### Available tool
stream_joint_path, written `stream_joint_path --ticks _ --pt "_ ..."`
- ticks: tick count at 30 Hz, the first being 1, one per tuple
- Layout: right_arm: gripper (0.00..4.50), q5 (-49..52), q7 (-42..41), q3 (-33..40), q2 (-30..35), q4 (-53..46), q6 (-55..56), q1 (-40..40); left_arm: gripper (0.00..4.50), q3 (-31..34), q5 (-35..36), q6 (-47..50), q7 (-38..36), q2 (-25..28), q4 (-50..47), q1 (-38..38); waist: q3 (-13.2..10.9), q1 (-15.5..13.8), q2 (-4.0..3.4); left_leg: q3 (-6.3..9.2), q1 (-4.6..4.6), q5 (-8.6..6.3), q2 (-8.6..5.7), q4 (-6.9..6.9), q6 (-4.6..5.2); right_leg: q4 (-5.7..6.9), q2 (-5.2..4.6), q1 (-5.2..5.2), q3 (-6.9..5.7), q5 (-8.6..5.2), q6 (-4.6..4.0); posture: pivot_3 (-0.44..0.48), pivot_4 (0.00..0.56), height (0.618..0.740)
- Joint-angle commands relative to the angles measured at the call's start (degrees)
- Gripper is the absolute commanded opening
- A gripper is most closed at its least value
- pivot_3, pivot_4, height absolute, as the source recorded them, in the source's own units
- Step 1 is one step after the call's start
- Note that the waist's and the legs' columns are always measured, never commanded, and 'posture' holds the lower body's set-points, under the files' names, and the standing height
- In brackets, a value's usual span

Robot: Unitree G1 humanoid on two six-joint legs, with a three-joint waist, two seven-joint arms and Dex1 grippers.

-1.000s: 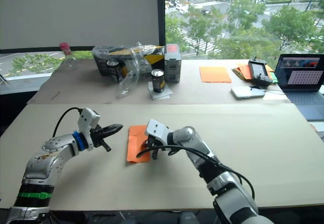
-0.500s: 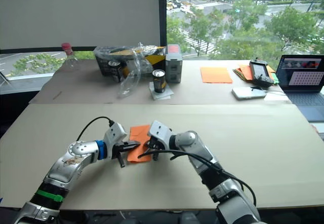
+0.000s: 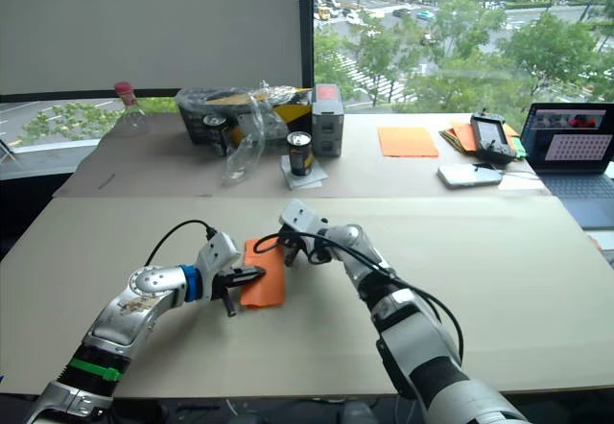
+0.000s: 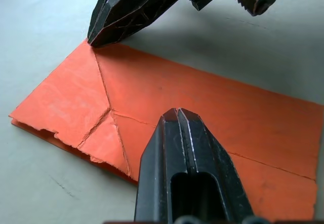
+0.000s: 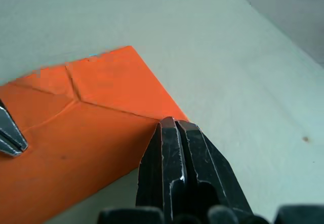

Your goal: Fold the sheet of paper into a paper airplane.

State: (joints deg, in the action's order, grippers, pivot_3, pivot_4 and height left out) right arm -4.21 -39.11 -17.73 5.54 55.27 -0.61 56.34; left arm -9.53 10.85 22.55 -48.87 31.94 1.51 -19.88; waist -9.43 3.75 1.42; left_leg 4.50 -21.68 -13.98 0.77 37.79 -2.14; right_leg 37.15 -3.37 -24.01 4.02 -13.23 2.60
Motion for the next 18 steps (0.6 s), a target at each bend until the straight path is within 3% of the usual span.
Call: stream_joint_path --ticks 1,6,10,18 --pt "0.05 -1.1 2.5 1.9 0.0 5.7 3.5 2.2 0.00 0.3 -0.7 0.4 0.5 0.0 0.3 0.7 0.0 0.0 0.00 0.01 -0.01 0.00 0.00 0.00 0.00 0.00 0.00 0.00 0.00 0.00 0.00 0.000 0.150 0.732" --pt "0.05 1.8 -0.6 5.5 0.5 3.6 7.9 2.6 0.00 0.9 -0.5 0.2 0.9 -0.1 0.5 0.7 0.0 0.2 -0.02 0.00 -0.15 0.00 0.00 0.00 0.00 0.00 0.00 -0.13 0.00 0.00 0.00 0.000 0.150 0.732" --pt "0.05 3.9 -8.8 5.9 0.8 -1.8 6.3 -1.1 0.00 0.6 -1.0 -0.2 1.0 -0.3 0.9 0.3 0.0 0.3 -0.02 0.01 -0.17 0.00 0.01 -0.02 0.00 -0.01 0.00 -0.15 0.00 0.00 0.00 0.000 0.150 0.732" --pt "0.05 3.7 -12.9 4.9 -0.2 -7.5 1.4 -6.5 0.00 0.4 -1.0 -0.5 0.7 -0.6 1.4 0.1 0.0 0.2 -0.03 0.00 -0.19 0.00 -0.01 -0.02 0.00 -0.01 -0.01 -0.15 0.01 0.00 0.00 0.000 0.150 0.732"
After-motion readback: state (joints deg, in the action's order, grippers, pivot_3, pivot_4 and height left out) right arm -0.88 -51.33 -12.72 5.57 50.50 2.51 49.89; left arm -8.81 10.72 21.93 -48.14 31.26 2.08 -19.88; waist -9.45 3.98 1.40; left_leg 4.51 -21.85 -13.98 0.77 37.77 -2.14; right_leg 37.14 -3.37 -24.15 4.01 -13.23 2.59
